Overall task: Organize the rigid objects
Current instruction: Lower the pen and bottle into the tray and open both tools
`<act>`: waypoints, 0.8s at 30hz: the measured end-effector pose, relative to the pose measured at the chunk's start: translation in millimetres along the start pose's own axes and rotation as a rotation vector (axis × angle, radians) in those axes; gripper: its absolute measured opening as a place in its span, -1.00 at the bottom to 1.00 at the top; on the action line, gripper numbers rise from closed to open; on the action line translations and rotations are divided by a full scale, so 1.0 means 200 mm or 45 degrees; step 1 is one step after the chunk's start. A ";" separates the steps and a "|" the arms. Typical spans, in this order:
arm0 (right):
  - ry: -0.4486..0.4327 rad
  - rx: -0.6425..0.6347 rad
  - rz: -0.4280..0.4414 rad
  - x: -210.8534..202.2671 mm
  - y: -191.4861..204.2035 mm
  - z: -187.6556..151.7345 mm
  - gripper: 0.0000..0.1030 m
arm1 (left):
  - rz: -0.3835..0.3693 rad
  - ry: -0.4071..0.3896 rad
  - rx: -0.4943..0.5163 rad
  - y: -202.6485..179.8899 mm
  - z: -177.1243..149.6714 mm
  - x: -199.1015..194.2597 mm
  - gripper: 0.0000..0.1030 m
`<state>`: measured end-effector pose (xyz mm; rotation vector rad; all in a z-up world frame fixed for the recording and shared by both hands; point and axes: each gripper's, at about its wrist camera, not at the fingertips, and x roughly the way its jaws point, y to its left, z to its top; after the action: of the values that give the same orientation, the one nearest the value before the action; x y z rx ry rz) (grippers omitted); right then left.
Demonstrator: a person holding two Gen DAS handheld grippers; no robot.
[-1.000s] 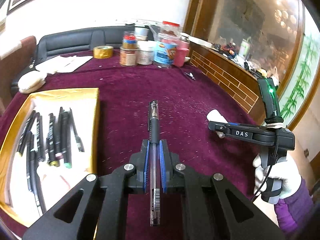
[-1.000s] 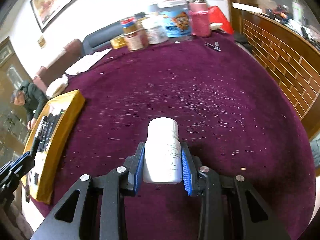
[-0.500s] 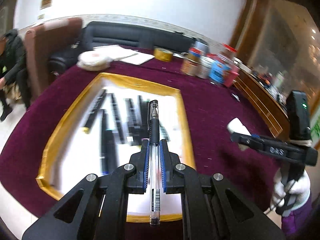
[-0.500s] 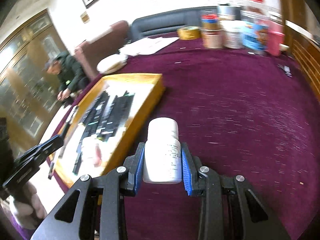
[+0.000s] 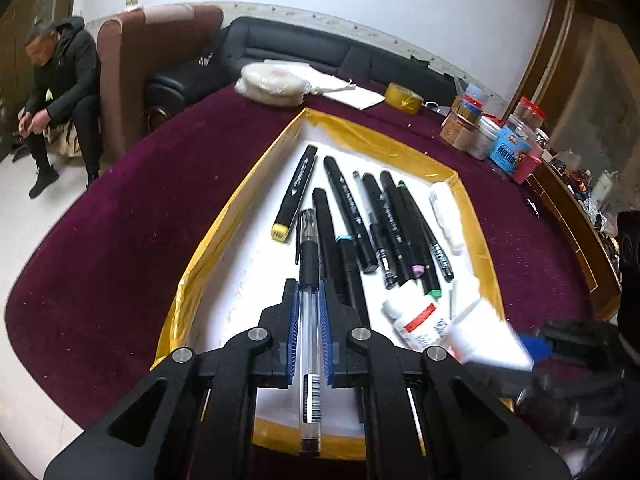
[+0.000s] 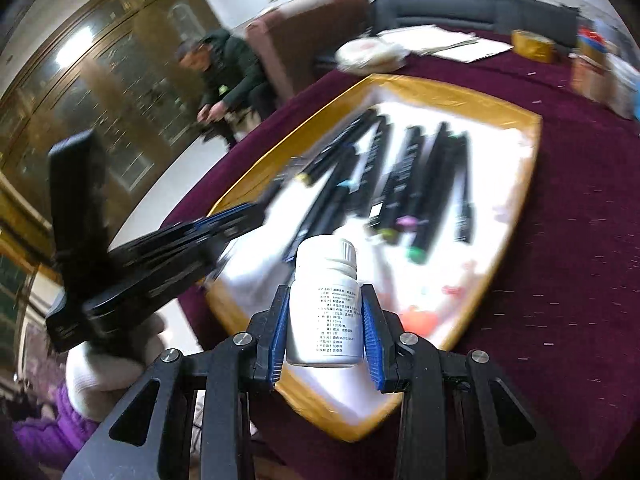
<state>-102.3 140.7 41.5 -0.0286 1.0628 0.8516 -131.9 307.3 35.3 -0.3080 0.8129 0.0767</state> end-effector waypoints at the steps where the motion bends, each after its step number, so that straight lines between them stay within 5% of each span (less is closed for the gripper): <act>1: 0.013 -0.007 0.009 0.02 0.02 0.00 -0.41 | 0.008 0.009 0.001 0.00 0.00 0.02 -0.85; 9: 0.108 -0.052 -0.061 0.24 0.07 -0.01 -0.40 | 0.049 0.001 0.017 0.00 0.00 0.02 -0.83; 12: 0.095 -0.075 -0.122 0.26 0.06 0.01 -0.41 | 0.088 -0.014 0.034 -0.01 0.02 0.01 -0.53; 14: 0.084 -0.095 -0.174 0.26 0.06 0.02 -0.40 | 0.119 -0.032 0.039 -0.02 0.02 -0.01 -0.07; 24: 0.034 -0.098 -0.188 0.19 0.08 0.02 -0.30 | 0.175 -0.074 0.087 -0.08 0.04 -0.07 0.17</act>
<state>-101.0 177.1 20.4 -0.1815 1.0394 0.7595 -133.2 295.4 54.4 -0.1841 0.7765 0.1849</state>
